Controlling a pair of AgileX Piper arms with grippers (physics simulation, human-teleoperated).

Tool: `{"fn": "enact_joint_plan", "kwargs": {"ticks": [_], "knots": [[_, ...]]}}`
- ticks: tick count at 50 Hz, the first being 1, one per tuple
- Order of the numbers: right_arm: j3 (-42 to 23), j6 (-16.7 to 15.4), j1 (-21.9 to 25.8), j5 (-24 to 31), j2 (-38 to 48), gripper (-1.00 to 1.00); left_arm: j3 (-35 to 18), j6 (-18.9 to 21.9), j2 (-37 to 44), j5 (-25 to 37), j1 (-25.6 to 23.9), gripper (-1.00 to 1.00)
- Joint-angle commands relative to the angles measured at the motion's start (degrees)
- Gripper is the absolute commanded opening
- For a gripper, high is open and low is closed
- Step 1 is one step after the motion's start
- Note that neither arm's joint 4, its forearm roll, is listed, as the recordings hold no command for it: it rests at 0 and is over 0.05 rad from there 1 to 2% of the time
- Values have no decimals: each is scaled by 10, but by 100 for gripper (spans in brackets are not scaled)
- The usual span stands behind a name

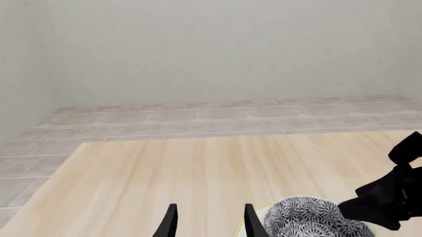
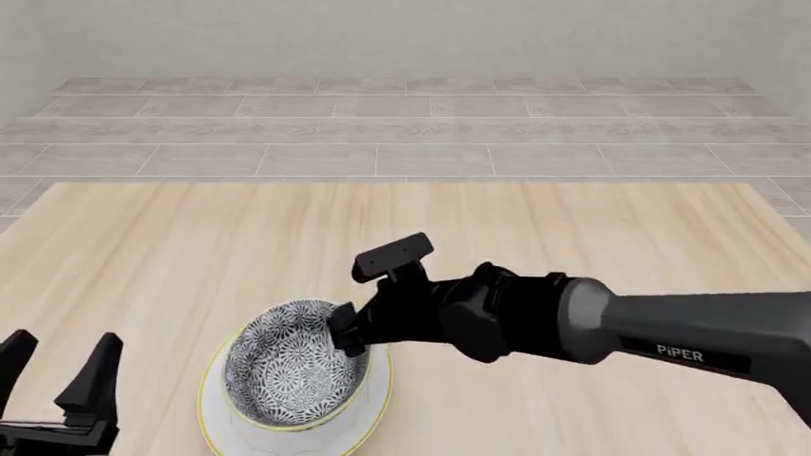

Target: Put the bowl on the plate.

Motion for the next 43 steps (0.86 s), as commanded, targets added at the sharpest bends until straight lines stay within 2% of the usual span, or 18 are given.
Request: {"fn": "enact_joint_plan", "kwargs": {"ticks": [1,26,43], "knots": [[-9,-14,-7,31,-41,100,0,0,9,-9,-1,100],[-1,-35,-22,83,-149,100,1,5,26,-19,-4,100],[50,-39,-21,89,-264,100,0,13,11,-2,-11,100]]}}
